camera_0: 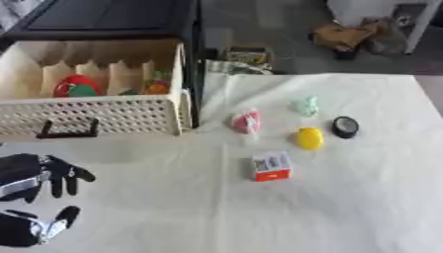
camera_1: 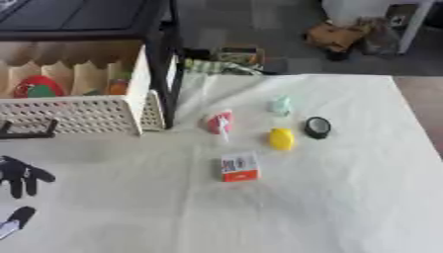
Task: Pick up objects from table and place into drawer.
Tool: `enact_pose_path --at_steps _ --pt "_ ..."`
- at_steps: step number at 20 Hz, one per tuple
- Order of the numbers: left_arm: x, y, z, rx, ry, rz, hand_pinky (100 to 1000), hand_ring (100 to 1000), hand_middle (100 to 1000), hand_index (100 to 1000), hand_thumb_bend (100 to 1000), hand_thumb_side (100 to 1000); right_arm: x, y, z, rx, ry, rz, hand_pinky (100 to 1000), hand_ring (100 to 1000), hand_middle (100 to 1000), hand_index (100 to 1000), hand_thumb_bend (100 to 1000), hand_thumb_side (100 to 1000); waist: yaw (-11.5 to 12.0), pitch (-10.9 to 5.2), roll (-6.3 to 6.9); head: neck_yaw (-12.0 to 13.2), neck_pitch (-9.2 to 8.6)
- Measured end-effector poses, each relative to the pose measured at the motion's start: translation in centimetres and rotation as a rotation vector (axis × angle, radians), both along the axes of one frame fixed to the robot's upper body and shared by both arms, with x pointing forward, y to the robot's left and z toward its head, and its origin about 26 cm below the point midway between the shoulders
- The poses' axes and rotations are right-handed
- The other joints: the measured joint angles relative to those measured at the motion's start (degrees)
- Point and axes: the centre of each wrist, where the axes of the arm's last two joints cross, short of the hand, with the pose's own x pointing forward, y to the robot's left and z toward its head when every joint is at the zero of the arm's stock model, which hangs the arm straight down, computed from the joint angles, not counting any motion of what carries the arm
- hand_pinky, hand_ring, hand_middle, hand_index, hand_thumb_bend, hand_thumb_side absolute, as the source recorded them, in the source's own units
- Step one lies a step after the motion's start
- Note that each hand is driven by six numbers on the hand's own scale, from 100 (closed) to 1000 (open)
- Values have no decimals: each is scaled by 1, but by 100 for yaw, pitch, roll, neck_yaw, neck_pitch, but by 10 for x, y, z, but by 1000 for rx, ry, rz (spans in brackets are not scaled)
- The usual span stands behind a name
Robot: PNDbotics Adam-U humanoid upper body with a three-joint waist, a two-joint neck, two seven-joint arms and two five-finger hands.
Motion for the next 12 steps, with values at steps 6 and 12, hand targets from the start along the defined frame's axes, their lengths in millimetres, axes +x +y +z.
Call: enact_pose_path --at_steps 6,12 --pt "3 -6 8 -15 -15 15 419 619 623 889 105 408 0 0 0 0 1 0 744 691 585 781 428 899 -5 22 1 19 -35" --pt "4 -9 15 20 -31 62 476 723 722 927 105 408 0 0 0 3 1 2 740 686 583 778 429 884 -38 41 5 32 -41"
